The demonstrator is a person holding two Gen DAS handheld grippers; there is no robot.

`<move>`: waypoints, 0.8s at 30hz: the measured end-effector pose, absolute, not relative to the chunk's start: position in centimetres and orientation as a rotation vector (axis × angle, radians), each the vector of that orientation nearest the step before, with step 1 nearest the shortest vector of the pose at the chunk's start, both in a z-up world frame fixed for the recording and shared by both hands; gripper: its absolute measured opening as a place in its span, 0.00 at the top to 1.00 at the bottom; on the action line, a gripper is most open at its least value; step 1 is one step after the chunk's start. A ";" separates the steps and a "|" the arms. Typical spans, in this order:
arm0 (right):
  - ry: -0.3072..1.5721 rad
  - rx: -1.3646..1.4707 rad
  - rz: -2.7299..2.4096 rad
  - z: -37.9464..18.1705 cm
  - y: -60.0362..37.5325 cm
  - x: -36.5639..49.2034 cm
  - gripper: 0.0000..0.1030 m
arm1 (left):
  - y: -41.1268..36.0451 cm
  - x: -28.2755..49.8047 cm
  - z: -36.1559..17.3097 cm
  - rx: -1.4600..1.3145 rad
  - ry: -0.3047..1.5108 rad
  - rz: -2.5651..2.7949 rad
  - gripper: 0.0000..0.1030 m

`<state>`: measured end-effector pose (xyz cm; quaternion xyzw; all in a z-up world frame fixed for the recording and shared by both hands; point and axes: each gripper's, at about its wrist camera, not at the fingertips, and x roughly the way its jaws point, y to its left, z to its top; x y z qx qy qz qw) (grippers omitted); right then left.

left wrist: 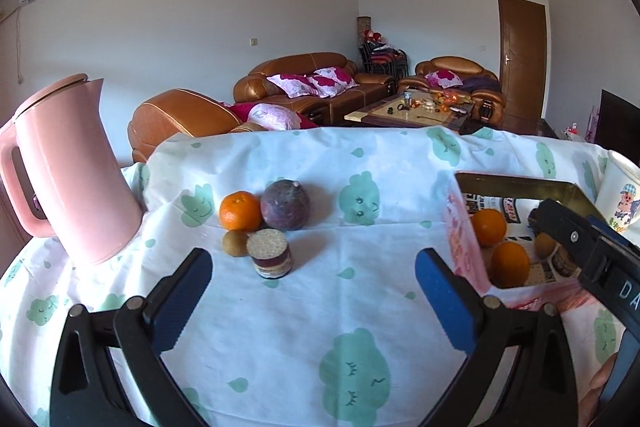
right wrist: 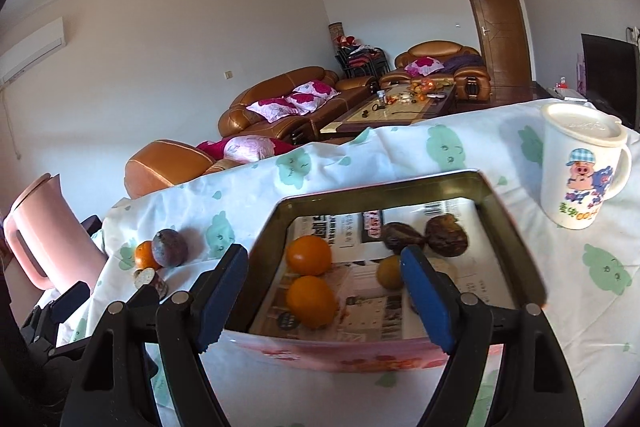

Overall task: Organize fruits
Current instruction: 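Move the right gripper to the round rice cake and grasp it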

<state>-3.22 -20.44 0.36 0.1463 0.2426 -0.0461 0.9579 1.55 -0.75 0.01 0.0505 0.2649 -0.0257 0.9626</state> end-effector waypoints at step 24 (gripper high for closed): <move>0.728 0.079 0.245 -1.8 -4.8 5.0 0.22 | 15.4 7.6 -2.1 -0.035 0.704 0.254 0.00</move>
